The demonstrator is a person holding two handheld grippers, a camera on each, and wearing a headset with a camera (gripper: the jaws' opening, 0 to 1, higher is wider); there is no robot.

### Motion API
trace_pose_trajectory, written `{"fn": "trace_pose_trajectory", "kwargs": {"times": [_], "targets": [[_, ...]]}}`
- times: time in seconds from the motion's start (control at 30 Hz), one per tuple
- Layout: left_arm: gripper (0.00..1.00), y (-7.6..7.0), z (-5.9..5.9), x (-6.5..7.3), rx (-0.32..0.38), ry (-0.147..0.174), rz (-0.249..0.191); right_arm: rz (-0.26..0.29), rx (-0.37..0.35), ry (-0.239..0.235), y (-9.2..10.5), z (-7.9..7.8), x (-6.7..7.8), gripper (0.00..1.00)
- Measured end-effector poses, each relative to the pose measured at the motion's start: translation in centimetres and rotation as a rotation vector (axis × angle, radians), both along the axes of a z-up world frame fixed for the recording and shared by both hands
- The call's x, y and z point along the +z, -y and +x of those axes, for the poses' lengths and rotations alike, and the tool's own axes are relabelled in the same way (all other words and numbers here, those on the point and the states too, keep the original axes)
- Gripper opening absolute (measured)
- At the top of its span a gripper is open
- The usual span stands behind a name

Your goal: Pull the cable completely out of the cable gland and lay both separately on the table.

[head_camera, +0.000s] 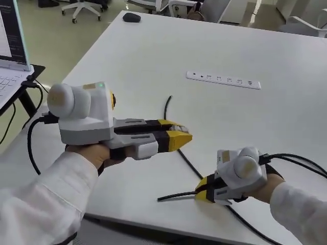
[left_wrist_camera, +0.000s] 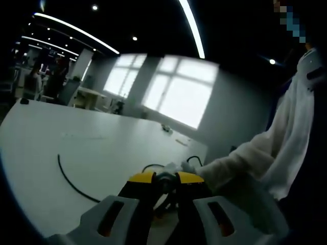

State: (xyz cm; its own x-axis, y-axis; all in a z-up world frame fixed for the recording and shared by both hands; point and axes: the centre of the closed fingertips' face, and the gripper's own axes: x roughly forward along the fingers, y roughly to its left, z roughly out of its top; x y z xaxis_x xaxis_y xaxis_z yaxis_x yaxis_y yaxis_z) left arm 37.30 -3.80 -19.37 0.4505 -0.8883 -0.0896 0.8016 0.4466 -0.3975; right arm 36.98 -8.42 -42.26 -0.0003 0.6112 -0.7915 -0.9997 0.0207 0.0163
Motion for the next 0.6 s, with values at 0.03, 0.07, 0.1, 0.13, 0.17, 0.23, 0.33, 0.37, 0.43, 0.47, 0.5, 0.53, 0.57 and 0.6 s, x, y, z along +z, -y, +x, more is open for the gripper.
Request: {"fn": "trace_pose_trajectory", "kwargs": {"times": [0.03,0.07,0.1,0.13,0.17,0.23,0.33,0.37,0.43,0.47,0.5,0.53,0.57,0.6], "targets": [[0.17,0.0,0.0,0.0,-0.001,-0.002,-0.001,0.001,-0.003,-0.005,0.0,0.0,0.0,0.06],[0.17,0.1,0.0,-0.1,-0.001,-0.006,-0.001,0.003,-0.006,-0.009,0.0,0.0,0.0,0.06],[0.17,0.1,0.0,-0.1,-0.002,-0.008,-0.001,0.005,-0.012,-0.013,0.0,0.0,0.0,0.07],[0.17,0.1,0.0,-0.2,-0.002,-0.009,0.0,0.007,-0.017,-0.016,0.0,0.0,0.0,0.07],[0.17,0.1,0.0,-0.2,-0.003,-0.012,0.0,0.009,-0.022,-0.021,0.0,0.0,0.0,0.07],[0.17,0.2,0.0,-0.3,-0.004,-0.015,0.001,0.023,-0.04,-0.046,0.0,-0.2,0.2,0.08],[0.17,0.3,-0.1,-0.5,-0.008,-0.018,0.01,0.027,-0.052,-0.072,0.1,-0.4,0.5,0.1],[0.17,0.4,-0.1,-0.7,-0.008,-0.022,0.013,0.034,-0.057,-0.07,0.0,-0.4,0.8,0.09],[0.17,0.4,-0.1,-1.0,-0.007,-0.04,0.016,0.071,-0.079,-0.064,-0.2,-0.4,1.8,0.1],[0.17,0.4,0.0,-1.2,-0.003,-0.045,0.02,0.082,-0.083,-0.064,-0.2,-0.4,2.1,0.12],[0.17,0.3,0.0,-1.5,0.003,-0.053,0.029,0.102,-0.086,-0.063,-0.3,-0.4,2.6,0.13],[0.17,0.3,0.1,-1.7,0.006,-0.056,0.034,0.14,-0.099,-0.058,-0.5,-0.3,3.5,0.16],[0.17,0.3,0.1,-1.8,0.008,-0.06,0.037,0.147,-0.1,-0.055,-0.4,-0.3,3.9,0.18],[0.17,0.3,0.2,-2.1,0.009,-0.066,0.042,0.157,-0.103,-0.039,-0.1,-0.2,4.6,0.19]]}}
